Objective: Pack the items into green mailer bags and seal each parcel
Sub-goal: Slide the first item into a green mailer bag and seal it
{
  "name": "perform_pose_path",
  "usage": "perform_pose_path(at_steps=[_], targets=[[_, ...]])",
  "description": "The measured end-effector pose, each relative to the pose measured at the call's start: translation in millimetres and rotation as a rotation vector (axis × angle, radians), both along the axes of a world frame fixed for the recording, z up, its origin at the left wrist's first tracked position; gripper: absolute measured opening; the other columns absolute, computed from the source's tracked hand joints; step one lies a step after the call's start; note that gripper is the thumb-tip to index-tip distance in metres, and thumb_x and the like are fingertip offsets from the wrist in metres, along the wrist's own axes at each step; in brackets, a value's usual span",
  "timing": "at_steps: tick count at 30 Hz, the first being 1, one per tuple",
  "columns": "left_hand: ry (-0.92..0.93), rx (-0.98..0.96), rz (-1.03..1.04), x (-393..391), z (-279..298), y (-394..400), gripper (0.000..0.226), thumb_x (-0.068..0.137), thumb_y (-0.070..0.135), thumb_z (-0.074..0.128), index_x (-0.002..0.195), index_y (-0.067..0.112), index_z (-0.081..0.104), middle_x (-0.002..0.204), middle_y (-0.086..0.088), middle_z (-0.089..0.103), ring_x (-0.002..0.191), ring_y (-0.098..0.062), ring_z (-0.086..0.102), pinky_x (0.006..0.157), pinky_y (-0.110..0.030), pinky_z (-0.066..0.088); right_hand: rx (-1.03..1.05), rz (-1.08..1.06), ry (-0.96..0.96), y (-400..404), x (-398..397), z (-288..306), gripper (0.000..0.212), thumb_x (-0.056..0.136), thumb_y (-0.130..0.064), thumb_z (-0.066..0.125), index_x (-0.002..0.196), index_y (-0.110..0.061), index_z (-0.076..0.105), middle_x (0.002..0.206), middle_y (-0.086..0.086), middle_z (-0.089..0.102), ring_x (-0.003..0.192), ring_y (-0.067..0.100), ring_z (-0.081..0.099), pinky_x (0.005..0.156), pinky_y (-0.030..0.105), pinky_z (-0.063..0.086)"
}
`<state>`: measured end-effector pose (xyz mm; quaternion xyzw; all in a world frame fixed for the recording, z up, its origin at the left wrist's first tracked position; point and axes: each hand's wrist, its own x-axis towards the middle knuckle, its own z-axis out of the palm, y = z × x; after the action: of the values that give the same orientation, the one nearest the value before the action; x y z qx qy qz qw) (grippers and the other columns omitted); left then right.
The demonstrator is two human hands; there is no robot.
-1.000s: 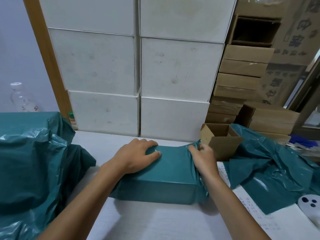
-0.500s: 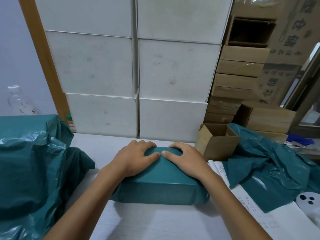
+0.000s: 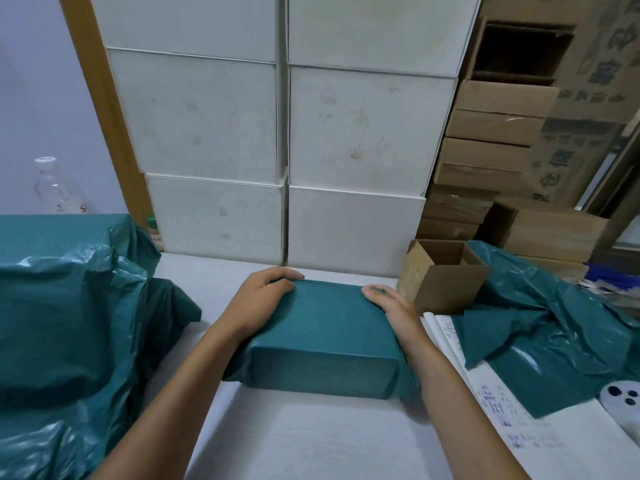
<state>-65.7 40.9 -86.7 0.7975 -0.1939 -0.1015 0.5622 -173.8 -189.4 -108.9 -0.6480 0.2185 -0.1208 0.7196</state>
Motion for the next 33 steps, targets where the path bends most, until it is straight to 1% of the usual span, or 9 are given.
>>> perform_pose_path(at_steps=[6,8,11,16,19,22,24,28,33], targets=[[0.125,-0.202,-0.003,3.4,-17.8,7.2,0.023,0.103,0.013,0.056,0.102,0.019,0.078,0.099,0.008,0.078,0.088,-0.005,0.068,0.079,-0.022,0.05,0.077,0.004,-0.051,-3.1,4.2,-16.6,0.025,0.101,-0.034,0.067,0.108,-0.012,0.078,0.109,0.007,0.079,0.094,0.015,0.072,0.081,0.03,0.054],[0.123,-0.262,-0.002,3.5,-25.6,9.0,0.016,0.099,0.021,0.06,0.103,0.017,0.075,0.096,0.01,0.076,0.085,-0.003,0.067,0.074,-0.016,0.052,0.111,0.007,-0.057,-3.3,5.5,-22.6,0.027,0.094,-0.042,0.073,0.103,-0.018,0.08,0.115,0.011,0.079,0.101,0.021,0.071,0.089,0.036,0.053],[0.12,-0.332,0.026,2.1,-37.0,7.5,0.032,0.089,0.036,0.058,0.103,0.011,0.071,0.088,0.012,0.073,0.082,-0.005,0.066,0.072,-0.013,0.052,0.169,0.021,-0.071,-3.7,8.4,-31.5,0.037,0.077,-0.055,0.079,0.098,-0.024,0.083,0.116,0.009,0.078,0.108,0.026,0.069,0.095,0.044,0.05],[0.152,-0.419,0.062,-3.1,-43.9,4.9,0.034,0.091,0.043,0.055,0.098,0.013,0.07,0.09,0.01,0.073,0.086,-0.007,0.065,0.083,-0.027,0.05,0.263,0.013,-0.108,-3.1,13.0,-42.7,0.045,0.076,-0.055,0.082,0.101,-0.017,0.078,0.113,0.013,0.074,0.107,0.03,0.065,0.093,0.047,0.046],[0.202,-0.501,0.036,-5.9,-43.9,3.0,0.046,0.087,0.051,0.06,0.097,0.006,0.062,0.098,-0.009,0.062,0.094,-0.02,0.057,0.085,-0.038,0.045,0.348,0.045,-0.131,-4.3,16.5,-50.1,0.042,0.078,-0.052,0.083,0.097,-0.016,0.072,0.103,0.008,0.067,0.099,0.028,0.06,0.087,0.044,0.043],[0.305,-0.573,0.024,-9.4,-44.7,0.7,0.025,0.106,0.034,0.05,0.105,0.009,0.053,0.093,-0.012,0.047,0.082,-0.021,0.051,0.07,-0.028,0.048,0.385,0.077,-0.137,-4.8,19.8,-54.9,0.045,0.074,-0.052,0.086,0.095,-0.016,0.069,0.096,0.006,0.065,0.089,0.022,0.061,0.078,0.039,0.045],[0.346,-0.585,0.031,-9.2,-47.0,-0.5,0.021,0.112,0.026,0.042,0.103,0.009,0.051,0.081,-0.005,0.051,0.068,-0.011,0.054,0.058,-0.018,0.049,0.417,0.082,-0.152,-4.4,19.2,-57.9,0.037,0.081,-0.049,0.081,0.093,-0.016,0.069,0.092,0.005,0.066,0.082,0.019,0.063,0.072,0.036,0.047],[0.346,-0.633,0.016,-6.0,-49.2,-1.0,0.022,0.112,0.025,0.038,0.106,0.007,0.05,0.08,-0.003,0.046,0.065,-0.01,0.051,0.056,-0.016,0.047,0.446,0.075,-0.171,-4.5,18.5,-63.8,0.027,0.099,-0.041,0.068,0.09,-0.016,0.068,0.084,0.003,0.066,0.074,0.016,0.065,0.067,0.032,0.048],[0.373,-0.616,0.063,2.5,-44.5,-10.5,0.031,0.113,0.023,0.038,0.089,0.008,0.049,0.07,0.002,0.055,0.055,-0.005,0.056,0.053,-0.013,0.048,0.46,0.066,-0.122,-11.6,32.6,-59.2,0.064,0.065,-0.053,0.094,0.106,-0.014,0.063,0.112,0.011,0.056,0.102,0.029,0.055,0.081,0.038,0.045]])
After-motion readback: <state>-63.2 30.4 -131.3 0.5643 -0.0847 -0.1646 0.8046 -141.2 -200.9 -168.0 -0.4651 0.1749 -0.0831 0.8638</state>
